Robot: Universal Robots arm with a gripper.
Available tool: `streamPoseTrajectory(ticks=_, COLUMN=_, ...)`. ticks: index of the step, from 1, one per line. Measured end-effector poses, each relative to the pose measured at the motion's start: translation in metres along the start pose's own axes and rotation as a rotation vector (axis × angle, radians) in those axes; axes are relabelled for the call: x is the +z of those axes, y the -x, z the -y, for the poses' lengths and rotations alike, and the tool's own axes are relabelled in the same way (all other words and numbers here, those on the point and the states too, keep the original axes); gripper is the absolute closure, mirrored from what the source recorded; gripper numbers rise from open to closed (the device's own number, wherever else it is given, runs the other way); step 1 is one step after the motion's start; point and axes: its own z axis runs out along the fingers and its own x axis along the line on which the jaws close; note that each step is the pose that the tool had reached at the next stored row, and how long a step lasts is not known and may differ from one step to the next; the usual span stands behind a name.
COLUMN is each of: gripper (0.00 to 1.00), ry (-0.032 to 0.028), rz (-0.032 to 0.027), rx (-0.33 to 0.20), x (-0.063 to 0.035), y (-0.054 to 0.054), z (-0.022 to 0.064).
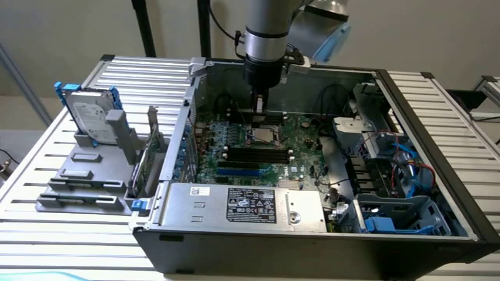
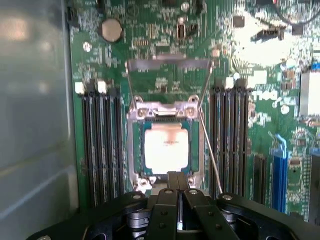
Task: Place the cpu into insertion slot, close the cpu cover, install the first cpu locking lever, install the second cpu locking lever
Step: 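Close the cpu cover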
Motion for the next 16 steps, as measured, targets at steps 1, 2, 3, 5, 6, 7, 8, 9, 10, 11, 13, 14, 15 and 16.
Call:
streamPoseTrajectory(ticks=1, gripper=0.89, ry=-0.0001, rz=-0.0017, rx=0.000, x=-0.0017, y=0.000, z=-0.0045)
streamPoseTrajectory(ticks=2, gripper=0.89, ry=-0.0003, rz=-0.0034, rx=0.000, x=-0.0037, y=0.000, z=-0.0091)
streamPoseTrajectory(ticks=3, gripper=0.89, ry=-0.0004, rz=-0.0051, rx=0.000, x=-0.0057, y=0.000, z=-0.0136)
streamPoseTrajectory(ticks=5, gripper=0.89, ry=-0.0006, rz=-0.0090, rx=0.000, x=-0.0100, y=-0.001, z=-0.0226)
streamPoseTrajectory(ticks=6, gripper=0.89, ry=-0.0007, rz=-0.0110, rx=0.000, x=-0.0126, y=-0.001, z=-0.0270)
streamPoseTrajectory(ticks=7, gripper=0.89, ry=-0.0009, rz=-0.0133, rx=0.000, x=-0.0158, y=-0.001, z=-0.0320)
streamPoseTrajectory(ticks=8, gripper=0.89, ry=-0.0011, rz=-0.0152, rx=0.000, x=-0.0187, y=-0.001, z=-0.0364)
streamPoseTrajectory(ticks=9, gripper=0.89, ry=-0.0011, rz=-0.0175, rx=0.000, x=-0.0214, y=-0.001, z=-0.0408)
streamPoseTrajectory(ticks=10, gripper=0.89, ry=-0.0014, rz=-0.0196, rx=0.000, x=-0.0242, y=-0.001, z=-0.0453)
streamPoseTrajectory(ticks=11, gripper=0.89, ry=-0.0015, rz=-0.0222, rx=0.000, x=-0.0272, y=-0.001, z=-0.0500)
streamPoseTrajectory(ticks=13, gripper=0.89, ry=-0.0019, rz=-0.0265, rx=0.000, x=-0.0325, y=-0.001, z=-0.0591)
streamPoseTrajectory(ticks=14, gripper=0.89, ry=-0.0020, rz=-0.0283, rx=0.000, x=-0.0341, y=-0.002, z=-0.0636)
streamPoseTrajectory(ticks=15, gripper=0.89, ry=-0.0020, rz=-0.0303, rx=0.000, x=-0.0348, y=-0.002, z=-0.0682)
streamPoseTrajectory(ticks=16, gripper=0.89, ry=-0.0021, rz=-0.0320, rx=0.000, x=-0.0349, y=-0.002, z=-0.0727)
